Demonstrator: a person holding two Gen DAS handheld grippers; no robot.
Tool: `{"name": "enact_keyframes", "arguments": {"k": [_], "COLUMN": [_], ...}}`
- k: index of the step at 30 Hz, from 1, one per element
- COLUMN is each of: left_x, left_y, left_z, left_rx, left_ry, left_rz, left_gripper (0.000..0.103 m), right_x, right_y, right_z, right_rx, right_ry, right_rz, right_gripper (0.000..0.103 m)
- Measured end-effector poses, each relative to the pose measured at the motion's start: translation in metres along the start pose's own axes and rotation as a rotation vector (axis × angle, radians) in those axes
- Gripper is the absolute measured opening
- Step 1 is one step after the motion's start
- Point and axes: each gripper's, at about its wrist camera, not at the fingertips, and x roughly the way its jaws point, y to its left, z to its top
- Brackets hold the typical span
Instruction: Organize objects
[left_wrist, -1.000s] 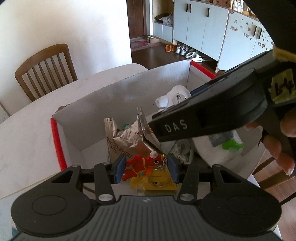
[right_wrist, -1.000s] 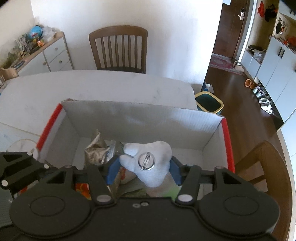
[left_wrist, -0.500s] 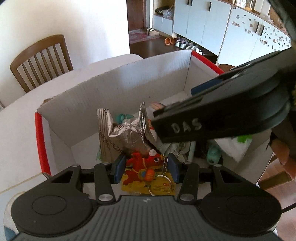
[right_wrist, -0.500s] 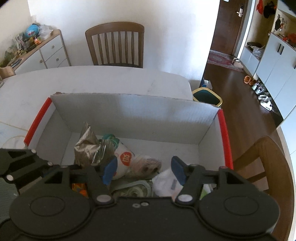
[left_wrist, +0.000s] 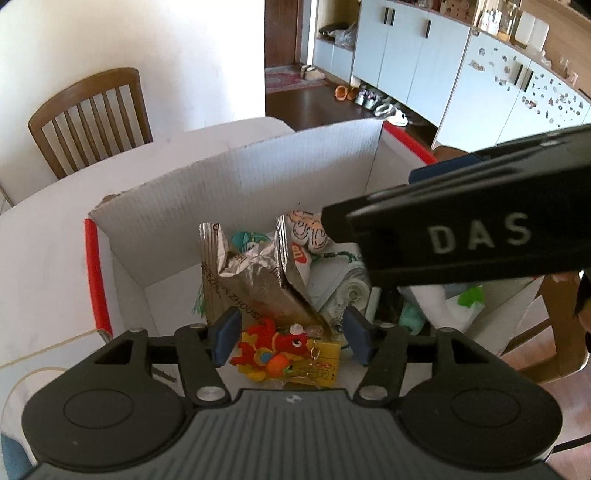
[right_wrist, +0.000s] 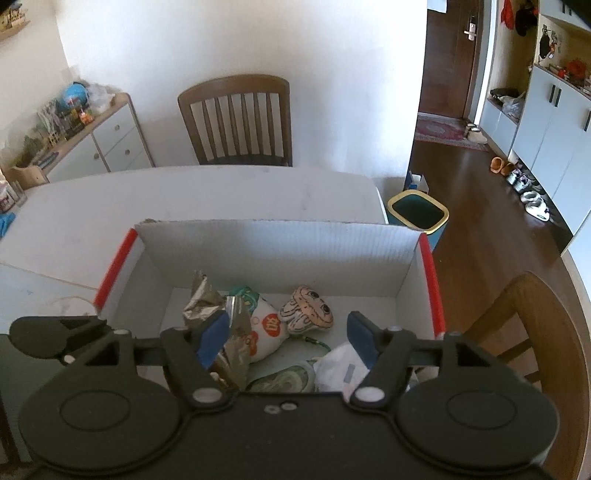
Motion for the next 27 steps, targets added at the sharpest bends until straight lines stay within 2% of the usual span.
{"name": "enact_keyframes", "arguments": {"k": [13,16,25,27], "left_x": [-0.055,-0.07,-0.116,-0.125], "left_y": [0.016,0.023,0.043,0.047], "left_z": [-0.015,-0.02,-0.041,-0.046], "left_rx": [-0.046,-0.047,-0.026,-0.019], "left_ry": [-0.089,-0.119,-0.216,-0.23], "left_rz": [-0.018,-0.018,-0.014,-0.003], "left_gripper": [0.064,0.067,0.067,0.073], "right_x": [-0.053,-0.065,-0.096,-0.102], "right_y": [0.002,0.006,0.03,0.035], "right_z": [-0.016,-0.021,-0.044,-0.049], "right_rx": [0.027,0.022,0.04,0.045], "right_ry": [-0.081,-0.099,-0.167,-0.183], "right_rz": [-0.006,-0.002,0.01,0.009], "right_gripper": [0.076,0.077,0.082,0.084]}}
